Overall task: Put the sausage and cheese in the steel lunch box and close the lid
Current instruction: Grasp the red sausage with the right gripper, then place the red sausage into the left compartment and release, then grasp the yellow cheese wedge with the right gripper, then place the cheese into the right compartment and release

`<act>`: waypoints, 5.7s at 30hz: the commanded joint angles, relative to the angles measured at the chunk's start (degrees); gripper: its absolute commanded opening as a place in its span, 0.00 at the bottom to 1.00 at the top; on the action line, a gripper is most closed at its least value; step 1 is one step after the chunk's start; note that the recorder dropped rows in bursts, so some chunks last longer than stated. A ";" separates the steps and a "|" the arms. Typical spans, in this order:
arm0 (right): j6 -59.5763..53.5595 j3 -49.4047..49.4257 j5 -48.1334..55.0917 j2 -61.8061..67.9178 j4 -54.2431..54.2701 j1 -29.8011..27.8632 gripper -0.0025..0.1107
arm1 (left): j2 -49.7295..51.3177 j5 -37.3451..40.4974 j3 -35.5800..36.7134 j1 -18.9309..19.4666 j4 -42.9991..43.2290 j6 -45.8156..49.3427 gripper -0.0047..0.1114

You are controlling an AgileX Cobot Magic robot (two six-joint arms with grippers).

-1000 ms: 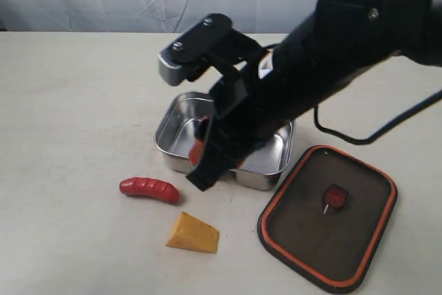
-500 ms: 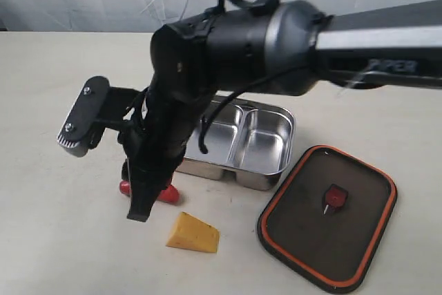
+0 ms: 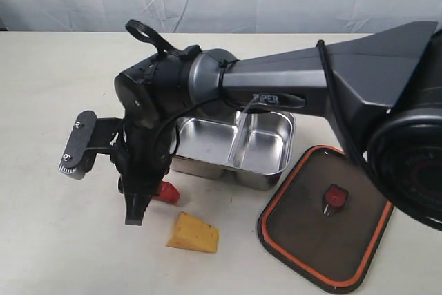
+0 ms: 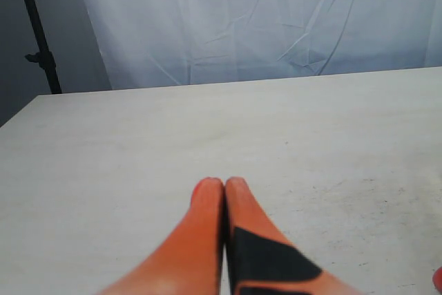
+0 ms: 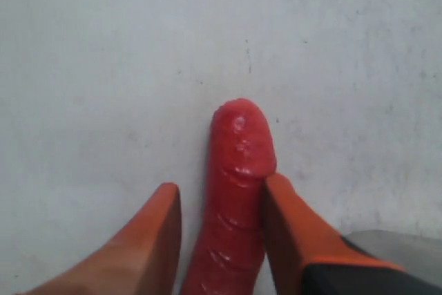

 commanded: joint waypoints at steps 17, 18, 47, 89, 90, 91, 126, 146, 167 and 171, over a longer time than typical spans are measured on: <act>5.52 -0.39 1.45 0.67 -2.09 0.08 0.02 | -0.29 -0.58 0.21 -0.07 0.08 -0.02 0.04; 5.52 -0.39 1.45 0.07 -2.09 0.08 0.03 | -0.29 -0.58 0.21 -0.07 0.08 -0.02 0.04; 15.93 -0.39 -2.51 -8.82 -0.54 -16.01 0.03 | -0.29 -0.58 0.21 -0.07 0.08 -0.02 0.04; 4.70 11.95 19.63 -18.88 5.39 -0.53 0.52 | -0.29 -0.58 0.21 -0.07 0.08 -0.02 0.04; 4.70 14.52 15.64 -18.88 3.08 0.45 0.52 | -0.29 -0.58 0.21 -0.07 0.08 -0.02 0.04; 4.87 15.75 13.50 -18.88 2.05 0.73 0.52 | -0.29 -0.58 0.21 -0.07 0.08 -0.02 0.04; 5.14 23.20 -2.39 -14.97 4.49 0.73 0.03 | -0.29 -0.58 0.21 -0.06 0.08 0.08 0.04; 24.12 23.20 -8.37 -28.46 -7.95 -20.34 0.02 | -0.29 -0.58 0.21 -0.06 0.08 0.08 0.04; 23.98 23.20 -8.14 -20.85 -2.62 -25.57 0.28 | -0.29 -0.58 0.21 -0.06 0.08 0.08 0.04; 23.98 23.20 -6.59 -20.85 -2.37 -25.57 0.28 | -0.29 -0.58 0.21 -0.06 0.08 0.08 0.04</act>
